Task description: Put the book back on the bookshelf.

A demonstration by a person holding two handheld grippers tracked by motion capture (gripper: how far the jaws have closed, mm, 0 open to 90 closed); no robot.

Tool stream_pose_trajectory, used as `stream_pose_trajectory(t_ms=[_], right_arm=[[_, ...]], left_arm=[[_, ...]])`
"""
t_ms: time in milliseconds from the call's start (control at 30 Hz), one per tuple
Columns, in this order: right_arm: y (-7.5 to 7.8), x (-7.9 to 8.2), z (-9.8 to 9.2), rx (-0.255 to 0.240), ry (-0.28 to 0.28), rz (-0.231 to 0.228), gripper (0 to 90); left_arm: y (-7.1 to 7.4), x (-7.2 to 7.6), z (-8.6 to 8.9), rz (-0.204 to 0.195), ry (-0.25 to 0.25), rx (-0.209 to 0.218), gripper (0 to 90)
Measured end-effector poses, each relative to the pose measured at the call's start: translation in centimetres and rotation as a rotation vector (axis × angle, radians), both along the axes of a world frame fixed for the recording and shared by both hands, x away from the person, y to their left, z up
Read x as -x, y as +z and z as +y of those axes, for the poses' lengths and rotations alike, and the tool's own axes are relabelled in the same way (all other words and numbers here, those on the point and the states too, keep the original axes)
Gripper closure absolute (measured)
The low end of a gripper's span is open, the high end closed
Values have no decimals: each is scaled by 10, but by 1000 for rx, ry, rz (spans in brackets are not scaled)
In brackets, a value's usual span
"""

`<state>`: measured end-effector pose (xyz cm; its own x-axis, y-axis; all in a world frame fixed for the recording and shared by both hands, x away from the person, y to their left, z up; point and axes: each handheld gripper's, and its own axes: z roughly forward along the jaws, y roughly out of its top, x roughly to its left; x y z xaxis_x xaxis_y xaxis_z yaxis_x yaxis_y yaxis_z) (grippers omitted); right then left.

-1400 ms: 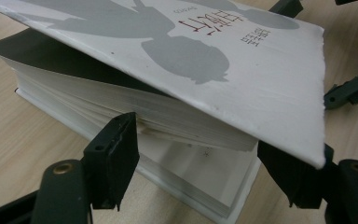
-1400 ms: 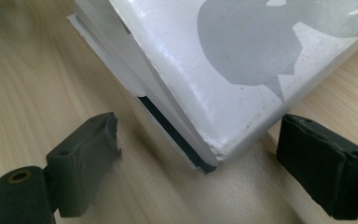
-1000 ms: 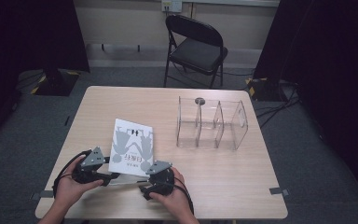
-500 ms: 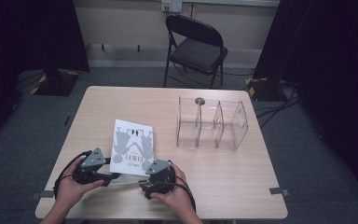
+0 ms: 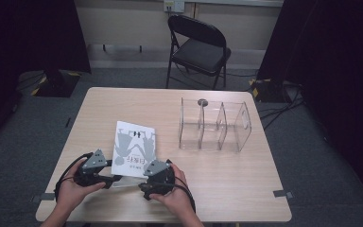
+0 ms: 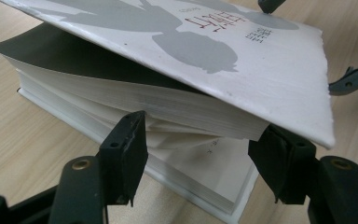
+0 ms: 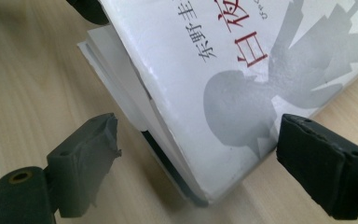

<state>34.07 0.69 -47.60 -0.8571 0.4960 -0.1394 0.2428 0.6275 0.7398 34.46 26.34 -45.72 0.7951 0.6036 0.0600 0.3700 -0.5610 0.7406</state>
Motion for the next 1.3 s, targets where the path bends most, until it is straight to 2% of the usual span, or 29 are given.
stream_pose_trajectory(t_ms=[67, 167, 267, 300, 433, 467, 533, 767, 800, 833, 900, 933, 967, 1000, 1033, 1067, 1100, 1133, 1167, 1233, 1267, 1300], right_arm=[[0, 0, 1, 7, -7, -12, 120], [0, -1, 4, -7, -24, -25, 120], [0, -2, 6, 1, -23, -38, 120], [1, -3, 10, 9, -6, -53, 123], [3, -5, 18, 14, 7, -77, 123], [3, -5, 20, 17, 6, -82, 123], [2, -5, 22, 23, 2, -98, 123], [0, -7, 28, 4, -24, -129, 122], [-1, -7, 29, 0, -24, -137, 122], [-1, -7, 29, 0, -24, -137, 122], [-3, -7, 32, -4, -42, -169, 126], [-4, -7, 33, 0, -44, -174, 133], [-4, -7, 33, 13, -43, -191, 147], [-5, -6, 34, 28, -43, -204, 162], [-5, -5, 34, 41, -44, -214, 172], [-5, -5, 34, 45, -46, -217, 175], [-5, -6, 34, 48, -45, -219, 180], [-4, -5, 34, 52, -47, -221, 198], [-4, -5, 34, 56, -42, -230, 226], [0, -2, 34, 86, -24, -252, 297], [2, -1, 34, 101, -30, -258, 329], [3, 0, 35, 115, -33, -268, 352]], left_arm=[[0, 0, 0, 2, -3, 4, 373], [0, 0, 0, 7, 3, 11, 373], [0, 0, -1, 11, 6, 17, 373], [0, 0, 0, 13, 1, 7, 373], [1, 0, -1, 6, 3, -4, 373], [1, 0, -2, 6, 6, 6, 373], [1, 1, -2, 1, 13, 0, 374], [2, 2, -4, 2, 18, 20, 378], [3, 1, -3, -3, 9, 1, 379], [3, 1, -3, -3, 9, 1, 379], [4, 1, -3, -1, 6, -7, 380], [4, 2, -3, -4, 9, -20, 381], [4, 2, -4, -2, 19, -4, 381], [4, 2, -4, -4, 10, -20, 381], [3, 2, -4, -1, 9, -9, 381], [3, 1, -4, -4, 8, -17, 381], [2, 1, -4, -1, 5, -10, 380], [1, 1, -5, 3, 18, 16, 380], [2, 1, -4, 1, 18, 5, 380], [2, -2, -3, 4, 17, 25, 378], [1, -3, -4, 13, 18, 49, 377], [1, -4, -4, 8, 21, 49, 375]])
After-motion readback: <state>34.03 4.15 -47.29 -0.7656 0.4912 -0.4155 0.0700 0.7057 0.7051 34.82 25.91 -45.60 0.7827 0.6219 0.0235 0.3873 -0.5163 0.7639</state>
